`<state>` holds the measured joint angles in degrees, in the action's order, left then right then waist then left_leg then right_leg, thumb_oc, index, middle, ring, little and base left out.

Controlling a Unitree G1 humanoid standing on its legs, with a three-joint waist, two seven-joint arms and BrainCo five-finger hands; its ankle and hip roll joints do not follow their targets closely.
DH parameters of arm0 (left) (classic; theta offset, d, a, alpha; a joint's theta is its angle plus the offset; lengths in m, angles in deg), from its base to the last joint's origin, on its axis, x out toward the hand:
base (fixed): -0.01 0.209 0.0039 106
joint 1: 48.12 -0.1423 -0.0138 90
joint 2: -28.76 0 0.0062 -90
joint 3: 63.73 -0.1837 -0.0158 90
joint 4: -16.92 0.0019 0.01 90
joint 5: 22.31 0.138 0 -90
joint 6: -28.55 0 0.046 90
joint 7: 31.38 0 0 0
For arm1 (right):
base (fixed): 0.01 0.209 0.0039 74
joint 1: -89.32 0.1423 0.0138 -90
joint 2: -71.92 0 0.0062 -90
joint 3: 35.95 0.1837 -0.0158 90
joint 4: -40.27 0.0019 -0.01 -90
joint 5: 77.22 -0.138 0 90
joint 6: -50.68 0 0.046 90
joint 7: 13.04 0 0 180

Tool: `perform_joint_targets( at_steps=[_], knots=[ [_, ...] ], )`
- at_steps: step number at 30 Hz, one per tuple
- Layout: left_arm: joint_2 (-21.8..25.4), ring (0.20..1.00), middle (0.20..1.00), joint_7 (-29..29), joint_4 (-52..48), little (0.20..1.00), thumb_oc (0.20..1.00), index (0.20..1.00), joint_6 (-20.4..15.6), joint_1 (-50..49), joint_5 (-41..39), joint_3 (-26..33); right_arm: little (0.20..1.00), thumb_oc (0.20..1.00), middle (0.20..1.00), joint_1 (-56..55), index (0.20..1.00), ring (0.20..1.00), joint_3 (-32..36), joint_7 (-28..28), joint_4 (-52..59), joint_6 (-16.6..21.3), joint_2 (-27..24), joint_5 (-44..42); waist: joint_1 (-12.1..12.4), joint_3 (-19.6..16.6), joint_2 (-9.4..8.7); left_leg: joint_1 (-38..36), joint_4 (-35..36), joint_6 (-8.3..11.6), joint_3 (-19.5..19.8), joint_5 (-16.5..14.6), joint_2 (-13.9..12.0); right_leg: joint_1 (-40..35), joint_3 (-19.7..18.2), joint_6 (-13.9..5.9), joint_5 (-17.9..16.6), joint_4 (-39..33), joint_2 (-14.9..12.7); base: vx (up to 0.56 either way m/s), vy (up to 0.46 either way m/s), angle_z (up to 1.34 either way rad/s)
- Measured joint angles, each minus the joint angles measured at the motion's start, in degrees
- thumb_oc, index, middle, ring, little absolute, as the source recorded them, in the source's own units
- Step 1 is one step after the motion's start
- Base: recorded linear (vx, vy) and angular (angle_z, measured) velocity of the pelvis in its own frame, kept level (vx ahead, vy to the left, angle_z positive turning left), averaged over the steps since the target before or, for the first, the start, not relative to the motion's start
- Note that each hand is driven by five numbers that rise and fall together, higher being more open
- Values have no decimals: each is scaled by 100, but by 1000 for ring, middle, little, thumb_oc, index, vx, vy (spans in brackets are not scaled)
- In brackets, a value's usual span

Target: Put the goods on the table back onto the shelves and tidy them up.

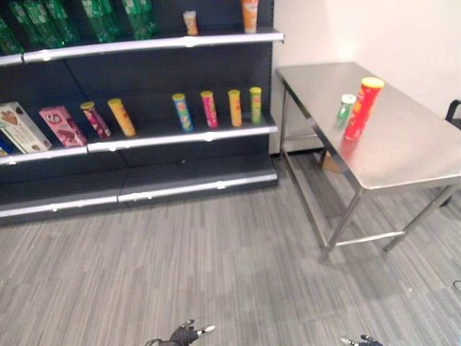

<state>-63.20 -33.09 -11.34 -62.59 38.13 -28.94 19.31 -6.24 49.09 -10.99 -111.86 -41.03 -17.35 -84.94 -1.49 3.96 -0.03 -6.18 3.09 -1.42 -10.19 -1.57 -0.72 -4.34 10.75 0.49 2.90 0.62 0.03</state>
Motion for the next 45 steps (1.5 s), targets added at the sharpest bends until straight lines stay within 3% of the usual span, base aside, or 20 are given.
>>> perform_joint_targets(
  at_steps=[9, 29, 45],
  knots=[
    [1, 1000, 1000, -57, 218, 1000, 1000, 1000, 2, 7, 87, -191, 1000, 1000, 1000, 118, 1000, 1000, -12, -7, -174, 3, 5, 2, -7, 73, 40, -168, 196, 26, -10, 8, 43, -317, -12, -43, -205, -552, 28, 0, 0, 0],
    [-8, 1000, 1000, 42, 219, 1000, 1000, 1000, -2, 11, 127, -224, 1000, 1000, 1000, 206, 1000, 1000, -84, -5, -182, 10, 68, 3, -5, 137, -9, -210, 208, 44, -7, -4, 46, -402, -16, -41, -212, -640, 33, 2, -1, 0],
    [-7, 1000, 1000, 43, 210, 1000, 1000, 1000, -2, 9, 293, -234, 1000, 1000, 1000, 188, 1000, 1000, -179, -6, -181, 1, 64, 49, -14, 135, 57, -203, 208, 44, 0, -4, 46, -398, -9, -38, -214, -641, 34, 2, -8, 0]
  ],
)
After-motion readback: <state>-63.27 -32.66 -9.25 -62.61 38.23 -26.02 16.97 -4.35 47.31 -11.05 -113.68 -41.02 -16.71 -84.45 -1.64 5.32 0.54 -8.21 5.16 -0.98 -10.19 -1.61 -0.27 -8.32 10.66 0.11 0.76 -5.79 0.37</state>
